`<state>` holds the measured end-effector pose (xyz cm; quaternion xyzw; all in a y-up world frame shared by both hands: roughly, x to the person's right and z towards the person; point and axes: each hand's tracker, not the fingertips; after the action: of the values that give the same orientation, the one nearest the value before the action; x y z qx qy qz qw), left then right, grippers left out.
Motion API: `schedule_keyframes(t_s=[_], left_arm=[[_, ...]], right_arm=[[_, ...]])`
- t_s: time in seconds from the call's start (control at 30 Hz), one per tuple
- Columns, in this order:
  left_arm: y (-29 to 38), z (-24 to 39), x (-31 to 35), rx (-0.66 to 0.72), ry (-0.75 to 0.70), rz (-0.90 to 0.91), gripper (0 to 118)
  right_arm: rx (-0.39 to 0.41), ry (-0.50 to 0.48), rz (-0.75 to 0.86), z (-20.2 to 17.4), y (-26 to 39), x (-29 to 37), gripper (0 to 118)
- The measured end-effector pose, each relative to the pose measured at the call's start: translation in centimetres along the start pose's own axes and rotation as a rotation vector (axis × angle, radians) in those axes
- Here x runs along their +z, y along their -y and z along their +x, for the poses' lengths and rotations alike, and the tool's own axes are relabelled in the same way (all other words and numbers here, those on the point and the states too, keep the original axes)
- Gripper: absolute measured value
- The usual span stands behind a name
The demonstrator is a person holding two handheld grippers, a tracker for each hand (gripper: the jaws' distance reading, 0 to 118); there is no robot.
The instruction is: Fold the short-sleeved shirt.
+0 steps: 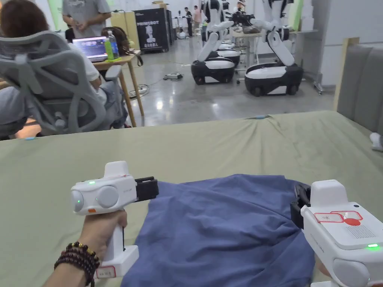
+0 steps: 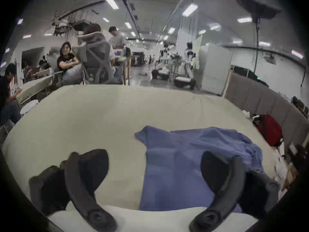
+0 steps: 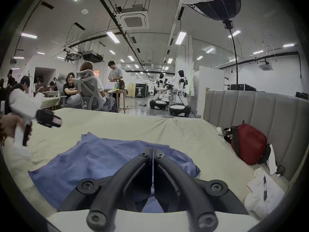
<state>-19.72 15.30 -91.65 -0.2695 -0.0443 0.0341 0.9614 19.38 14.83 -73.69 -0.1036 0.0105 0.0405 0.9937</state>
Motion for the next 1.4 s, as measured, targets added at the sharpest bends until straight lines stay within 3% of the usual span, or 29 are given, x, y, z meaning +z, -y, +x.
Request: schedule_keyframes(t_s=[0.13, 0.37, 0.43, 0.5, 0.53, 0.57, 0.63, 0.67, 0.7, 0.73, 0.77, 0.8, 0.83, 1.03, 1.07, 1.13, 1.17, 1.2, 1.23, 1.27, 1.37, 1.4], left_arm=[[-1.5, 0.1, -10.1, -0.086, -0.046, -0.111, 114], [-1.2, 1.3, -17.7, -0.092, -0.101, -0.287, 102], [-0.3, 1.3, -19.0, -0.090, -0.078, -0.329, 94], [-1.2, 1.6, -18.5, -0.128, -0.071, -0.299, 70], [-1.6, 1.8, -18.0, -0.156, -0.046, -0.269, 30], [-1.5, 2.1, -16.9, -0.179, -0.045, -0.211, 2], [-1.2, 2.9, -16.1, -0.203, -0.047, -0.164, 2], [-1.2, 3.0, -16.0, -0.199, -0.041, -0.174, 2], [-1.2, 3.2, -15.6, -0.194, -0.029, -0.179, 2], [-1.2, 3.2, -15.5, -0.189, -0.025, -0.182, 2], [-1.1, 3.1, -15.4, -0.187, -0.027, -0.182, 2], [-1.2, 2.9, -15.3, -0.186, -0.031, -0.182, 2], [-1.3, 3.0, -15.1, -0.188, -0.036, -0.177, 2], [-1.3, 2.2, -15.1, -0.166, -0.035, -0.171, 2], [-1.2, 2.1, -15.2, -0.161, -0.033, -0.173, 2], [-1.1, 2.3, -15.1, -0.164, -0.032, -0.174, 2], [-1.0, 2.3, -15.2, -0.171, -0.031, -0.177, 2], [-0.9, 2.3, -15.3, -0.179, -0.032, -0.181, 2], [-0.9, 2.5, -15.1, -0.181, -0.033, -0.180, 2], [-0.8, 2.6, -15.1, -0.179, -0.031, -0.182, 2], [-0.9, 2.5, -14.9, -0.167, -0.030, -0.182, 2], [-1.0, 2.5, -14.5, -0.159, -0.032, -0.183, 2]], right_arm=[[-0.007, 0.002, -0.018, 0.9, 1.3, -2.1, 3], [-0.038, 0.019, -0.048, 2.6, 3.0, -4.3, 3], [-0.031, 0.025, -0.059, 2.9, 3.3, -4.6, 3], [-0.033, 0.040, -0.088, 3.4, 3.7, -5.1, 3], [-0.042, 0.047, -0.099, 3.6, 3.8, -5.3, 3], [-0.055, 0.054, -0.107, 3.9, 3.8, -5.4, 3], [-0.069, 0.052, -0.130, 4.4, 3.5, -5.5, 3], [-0.073, 0.044, -0.150, 4.8, 3.3, -5.7, 8], [-0.075, 0.047, -0.174, 5.4, 3.0, -6.3, 20], [-0.078, 0.062, -0.189, 5.9, 2.8, -6.8, 46], [-0.079, 0.081, -0.213, 6.8, 2.4, -7.4, 82], [-0.098, 0.107, -0.242, 7.8, 2.2, -8.2, 102], [-0.090, 0.119, -0.285, 8.5, 2.0, -9.1, 109], [-0.102, 0.125, -0.538, 11.8, 4.5, -14.5, 98], [-0.098, 0.149, -0.592, 11.8, 5.2, -15.2, 90], [-0.122, 0.101, -0.656, 11.8, 6.5, -16.3, 73], [-0.158, 0.041, -0.663, 11.7, 6.9, -16.5, 62], [-0.151, 0.065, -0.626, 11.3, 6.9, -16.3, 59], [-0.118, 0.093, -0.606, 10.8, 6.6, -16.0, 58], [-0.074, 0.071, -0.607, 10.5, 6.3, -15.9, 48], [-0.027, -0.035, -0.603, 8.9, 6.1, -15.6, 6], [0.026, -0.003, -0.610, 8.5, 6.1, -15.7, 6]])
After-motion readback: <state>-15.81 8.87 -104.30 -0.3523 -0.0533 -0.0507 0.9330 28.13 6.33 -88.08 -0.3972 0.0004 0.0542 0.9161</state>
